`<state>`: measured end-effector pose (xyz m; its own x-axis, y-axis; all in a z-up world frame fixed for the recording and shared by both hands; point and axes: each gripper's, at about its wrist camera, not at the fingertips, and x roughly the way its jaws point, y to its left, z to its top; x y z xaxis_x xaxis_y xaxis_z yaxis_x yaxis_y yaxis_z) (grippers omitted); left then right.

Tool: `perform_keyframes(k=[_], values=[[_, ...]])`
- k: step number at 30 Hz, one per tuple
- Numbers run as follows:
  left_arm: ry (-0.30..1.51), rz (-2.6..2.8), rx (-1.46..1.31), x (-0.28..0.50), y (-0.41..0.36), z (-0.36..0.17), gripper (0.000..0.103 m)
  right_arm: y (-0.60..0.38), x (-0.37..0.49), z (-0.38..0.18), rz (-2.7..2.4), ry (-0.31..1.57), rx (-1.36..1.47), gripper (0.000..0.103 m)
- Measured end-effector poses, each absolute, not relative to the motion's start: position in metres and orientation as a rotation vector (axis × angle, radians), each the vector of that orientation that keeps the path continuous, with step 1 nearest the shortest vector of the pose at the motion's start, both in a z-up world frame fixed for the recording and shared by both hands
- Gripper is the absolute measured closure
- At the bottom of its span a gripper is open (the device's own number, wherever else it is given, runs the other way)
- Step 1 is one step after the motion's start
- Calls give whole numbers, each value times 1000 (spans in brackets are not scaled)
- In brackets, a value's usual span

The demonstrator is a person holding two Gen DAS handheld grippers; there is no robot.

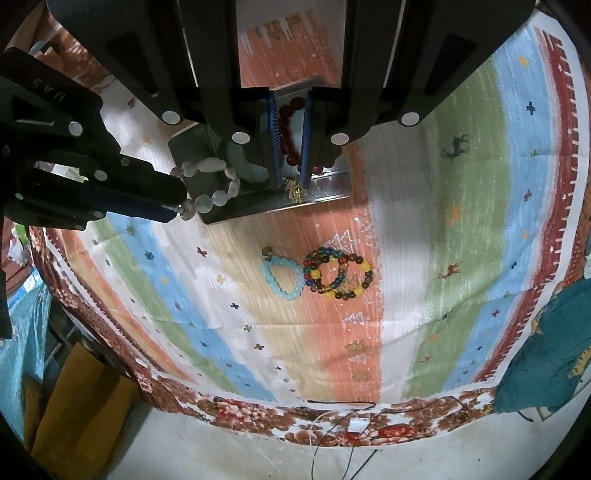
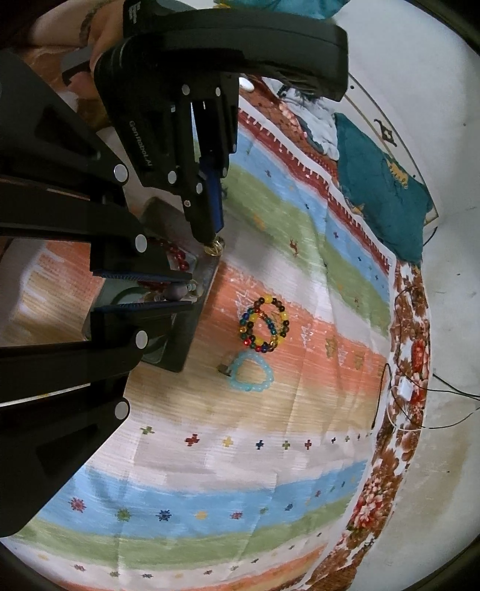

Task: Organize jewelry
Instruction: 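Open the left tool over the tin while the right tool releases the stone bracelet inside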

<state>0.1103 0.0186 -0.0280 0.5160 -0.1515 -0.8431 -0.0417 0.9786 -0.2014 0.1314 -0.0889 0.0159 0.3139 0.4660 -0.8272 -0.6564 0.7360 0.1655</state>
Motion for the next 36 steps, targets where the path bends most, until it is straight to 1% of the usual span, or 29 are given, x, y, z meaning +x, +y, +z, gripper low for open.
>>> perform_keyframes(k=[4,5,6,7,8,12,13,16,22,24,25,28,30,32,36], values=[[1050,-57,-230,112,21,-32,91,-92,133,13,721,1018,-204,92],[1054,-53,-237,112,23,-33,86,-92,135,11,714,1029,-205,87],[1055,-54,-243,113,24,-33,83,-93,137,9,707,1037,-199,81],[1053,-52,-251,112,25,-33,77,-94,138,8,703,1042,-193,65],[1052,-50,-256,113,27,-32,75,-95,139,9,702,1042,-185,61],[1045,-37,-275,114,33,-32,74,-96,143,8,694,1042,-178,61],[1045,-32,-277,115,34,-32,72,-97,144,7,688,1046,-176,60],[1048,-15,-277,119,39,-33,69,-98,150,5,672,1053,-175,53],[1062,16,-290,135,48,-38,69,-101,164,3,637,1054,-180,51],[1066,23,-287,140,49,-39,67,-102,169,2,625,1057,-173,51],[1068,24,-286,143,50,-39,65,-103,172,2,619,1058,-170,50],[1072,27,-276,149,51,-41,63,-104,180,1,605,1061,-160,45],[1075,29,-270,153,52,-42,62,-104,184,1,594,1060,-157,44],[1079,37,-266,156,53,-44,56,-105,189,0,584,1063,-155,42],[1088,38,-263,162,57,-46,56,-101,195,-4,573,1075,-163,42]])
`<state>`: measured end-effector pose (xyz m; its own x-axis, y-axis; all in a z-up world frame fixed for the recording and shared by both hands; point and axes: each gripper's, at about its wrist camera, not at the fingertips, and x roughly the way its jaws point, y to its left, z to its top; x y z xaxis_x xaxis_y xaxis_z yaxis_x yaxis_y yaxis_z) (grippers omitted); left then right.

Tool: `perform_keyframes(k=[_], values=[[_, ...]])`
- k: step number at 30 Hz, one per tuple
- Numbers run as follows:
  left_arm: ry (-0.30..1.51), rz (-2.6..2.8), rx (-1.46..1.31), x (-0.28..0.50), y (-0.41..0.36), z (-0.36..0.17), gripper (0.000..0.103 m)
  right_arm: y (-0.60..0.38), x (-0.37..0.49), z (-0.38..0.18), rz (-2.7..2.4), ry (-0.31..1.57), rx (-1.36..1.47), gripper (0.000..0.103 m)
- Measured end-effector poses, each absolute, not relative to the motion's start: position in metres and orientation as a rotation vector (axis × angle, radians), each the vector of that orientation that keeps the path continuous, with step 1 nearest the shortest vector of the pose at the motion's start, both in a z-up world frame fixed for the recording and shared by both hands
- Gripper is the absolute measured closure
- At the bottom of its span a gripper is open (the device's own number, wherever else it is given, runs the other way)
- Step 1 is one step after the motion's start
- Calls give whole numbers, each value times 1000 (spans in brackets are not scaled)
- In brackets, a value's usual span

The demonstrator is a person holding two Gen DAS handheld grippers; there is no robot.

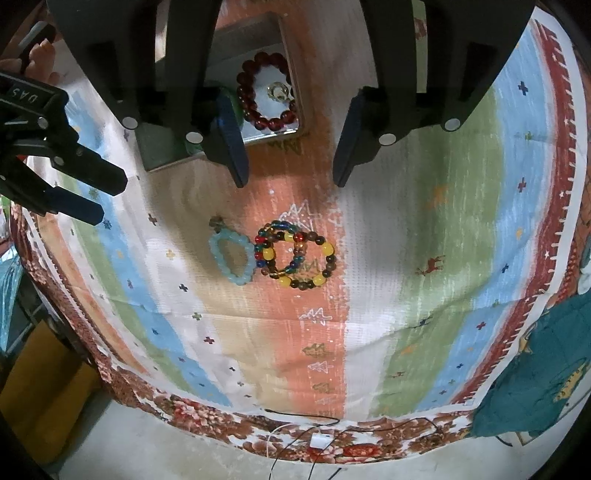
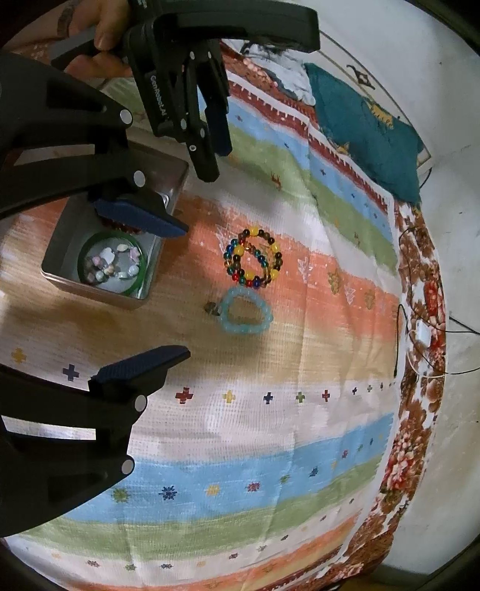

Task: Organize jewelry
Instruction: 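Withdraw both open tools from the tin toward the remaining bracelets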

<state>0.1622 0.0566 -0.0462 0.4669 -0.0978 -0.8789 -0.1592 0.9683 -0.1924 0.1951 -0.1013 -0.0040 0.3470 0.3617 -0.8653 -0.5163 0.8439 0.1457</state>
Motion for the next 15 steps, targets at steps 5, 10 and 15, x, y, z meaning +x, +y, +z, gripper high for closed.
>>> perform_keyframes(k=[5,10,15], values=[[1088,44,-252,174,60,-48,55,-96,206,-14,553,1096,-186,39],[1105,46,-249,190,61,-55,55,-95,217,-27,521,1125,-210,38],[1118,49,-249,203,63,-61,55,-90,227,-36,511,1147,-223,38]])
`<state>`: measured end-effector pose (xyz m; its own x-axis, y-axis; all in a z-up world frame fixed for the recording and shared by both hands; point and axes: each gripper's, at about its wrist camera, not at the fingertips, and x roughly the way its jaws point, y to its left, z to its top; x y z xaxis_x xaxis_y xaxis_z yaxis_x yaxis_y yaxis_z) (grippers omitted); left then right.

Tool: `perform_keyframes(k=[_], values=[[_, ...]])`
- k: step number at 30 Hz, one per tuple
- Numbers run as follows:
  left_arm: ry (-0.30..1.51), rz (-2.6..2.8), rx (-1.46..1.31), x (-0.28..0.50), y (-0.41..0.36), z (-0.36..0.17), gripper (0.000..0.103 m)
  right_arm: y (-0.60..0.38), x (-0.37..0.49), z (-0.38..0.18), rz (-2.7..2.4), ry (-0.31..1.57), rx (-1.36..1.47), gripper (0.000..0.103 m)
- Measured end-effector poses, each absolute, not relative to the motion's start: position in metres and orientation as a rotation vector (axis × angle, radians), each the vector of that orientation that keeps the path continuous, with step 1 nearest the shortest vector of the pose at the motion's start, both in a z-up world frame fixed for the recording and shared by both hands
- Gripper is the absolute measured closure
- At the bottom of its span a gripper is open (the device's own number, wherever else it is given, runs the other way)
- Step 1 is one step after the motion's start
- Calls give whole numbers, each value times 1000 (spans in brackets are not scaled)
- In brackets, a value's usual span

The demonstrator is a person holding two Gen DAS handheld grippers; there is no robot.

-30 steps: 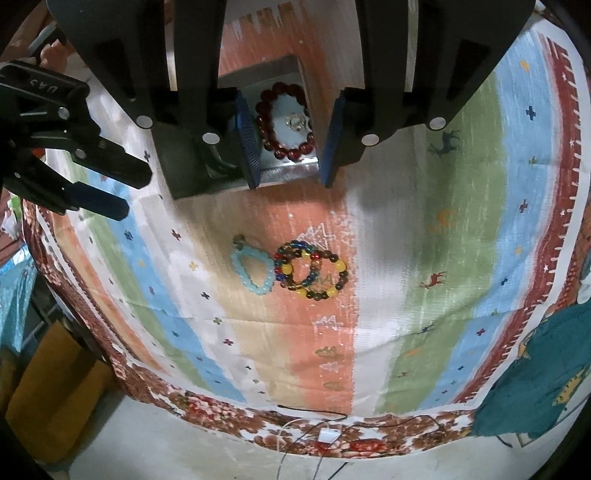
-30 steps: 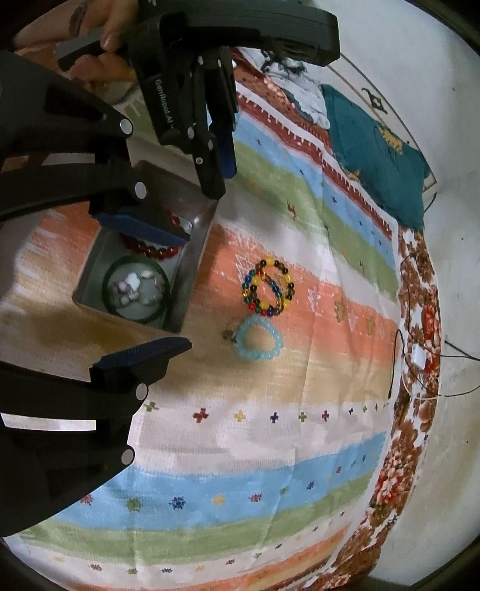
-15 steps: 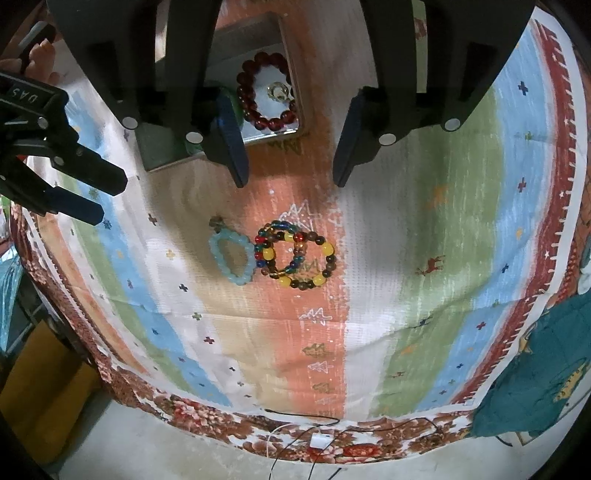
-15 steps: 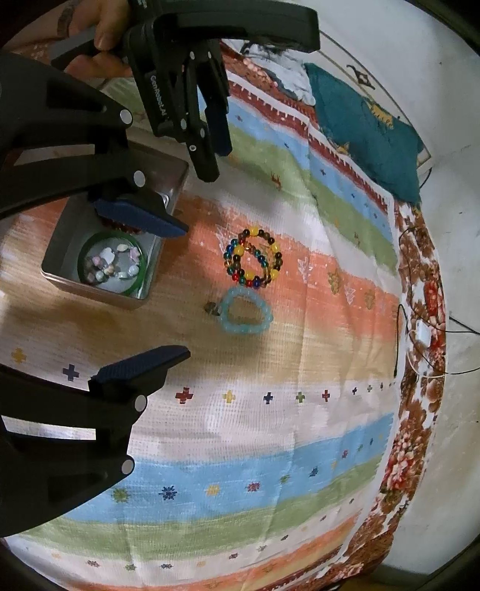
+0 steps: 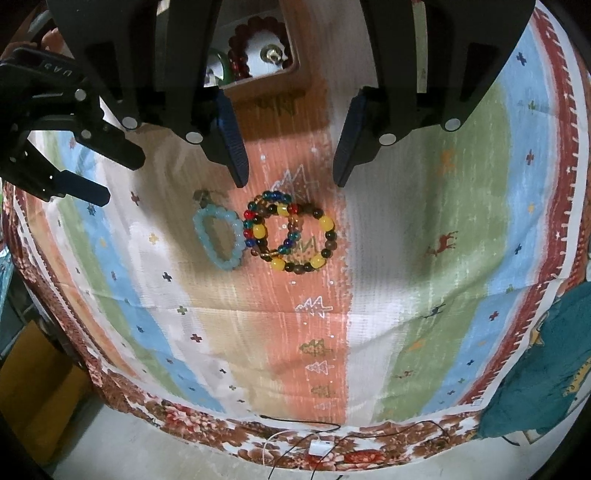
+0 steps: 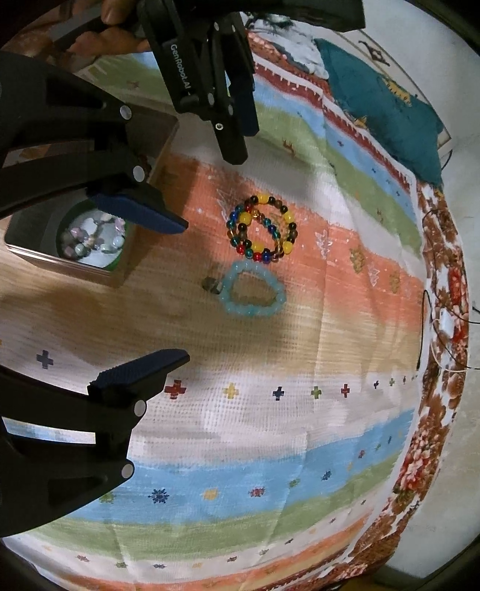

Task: Organize jewelry
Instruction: 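Withdraw both open tools from the tin toward the remaining bracelets, then grasp the multicolour bead bracelet with the left tool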

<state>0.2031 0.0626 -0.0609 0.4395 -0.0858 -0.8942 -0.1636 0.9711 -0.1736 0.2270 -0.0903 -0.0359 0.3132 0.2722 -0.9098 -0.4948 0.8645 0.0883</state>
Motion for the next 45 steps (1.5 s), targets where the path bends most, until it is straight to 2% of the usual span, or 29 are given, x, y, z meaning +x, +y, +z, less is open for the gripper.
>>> perform_keyframes(k=[45], values=[[1222,10,-162,277,67,-111,55,-62,276,-94,508,1305,-227,39]])
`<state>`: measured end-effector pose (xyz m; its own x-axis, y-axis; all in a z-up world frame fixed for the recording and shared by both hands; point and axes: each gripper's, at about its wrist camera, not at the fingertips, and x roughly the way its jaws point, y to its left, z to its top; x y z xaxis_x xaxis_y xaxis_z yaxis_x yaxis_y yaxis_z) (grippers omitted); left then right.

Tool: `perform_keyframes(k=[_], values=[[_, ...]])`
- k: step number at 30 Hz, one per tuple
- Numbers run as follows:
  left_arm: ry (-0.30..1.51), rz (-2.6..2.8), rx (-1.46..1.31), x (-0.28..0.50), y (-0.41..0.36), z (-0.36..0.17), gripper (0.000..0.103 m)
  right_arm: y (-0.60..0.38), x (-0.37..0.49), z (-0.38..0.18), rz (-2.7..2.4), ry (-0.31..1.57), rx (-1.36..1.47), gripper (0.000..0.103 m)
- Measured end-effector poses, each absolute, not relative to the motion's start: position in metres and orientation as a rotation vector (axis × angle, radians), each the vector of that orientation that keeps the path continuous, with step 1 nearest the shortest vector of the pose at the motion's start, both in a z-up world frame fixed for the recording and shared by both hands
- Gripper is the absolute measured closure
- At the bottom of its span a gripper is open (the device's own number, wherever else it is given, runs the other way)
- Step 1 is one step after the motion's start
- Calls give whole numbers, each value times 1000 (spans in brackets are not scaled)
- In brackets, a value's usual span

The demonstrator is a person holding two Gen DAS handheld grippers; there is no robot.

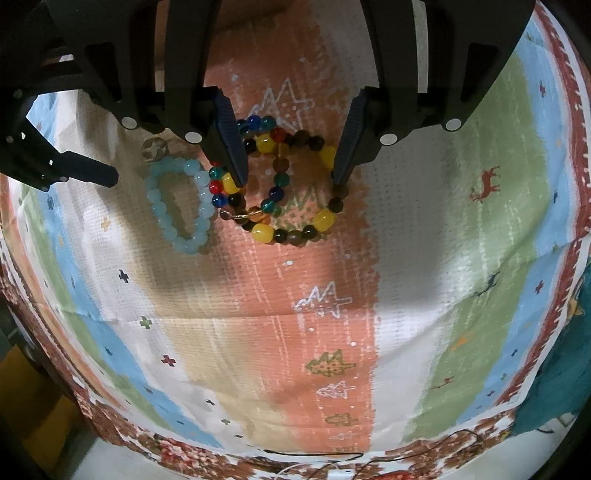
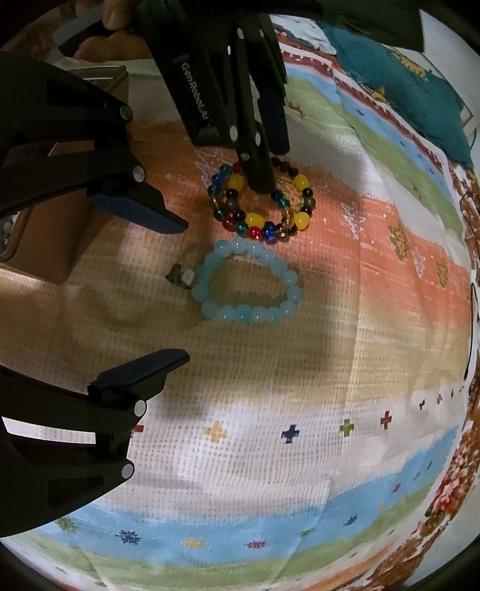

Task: Organize jewelry
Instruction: 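Grasp the multicolour bead bracelet with the left tool, then lift the multicolour bracelet with the left tool and carry it over the tin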

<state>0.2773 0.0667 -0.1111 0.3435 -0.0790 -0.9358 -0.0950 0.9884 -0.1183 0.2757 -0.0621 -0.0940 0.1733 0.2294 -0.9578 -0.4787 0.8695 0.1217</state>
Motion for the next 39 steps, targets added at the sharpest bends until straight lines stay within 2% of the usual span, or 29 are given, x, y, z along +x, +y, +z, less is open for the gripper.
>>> perform_keyframes(k=[3,5,9,12,15,16,17,39], values=[[1228,-2,-155,280,64,-114,58,-60,277,-98,513,1316,-228,39],[1238,-6,-149,282,63,-117,65,-60,278,-101,514,1326,-226,48],[1261,-22,-149,284,63,-122,69,-60,280,-106,514,1339,-218,50],[1280,-19,-108,286,60,-126,74,-59,281,-107,517,1342,-222,65],[1279,-14,-95,287,60,-129,86,-59,282,-109,519,1348,-223,81],[1280,-14,-92,287,60,-129,91,-59,283,-110,521,1350,-223,90],[1280,-11,-94,287,60,-130,94,-60,283,-110,522,1351,-221,91],[1207,-66,-130,269,57,-90,94,-60,270,-91,528,1281,-270,94]])
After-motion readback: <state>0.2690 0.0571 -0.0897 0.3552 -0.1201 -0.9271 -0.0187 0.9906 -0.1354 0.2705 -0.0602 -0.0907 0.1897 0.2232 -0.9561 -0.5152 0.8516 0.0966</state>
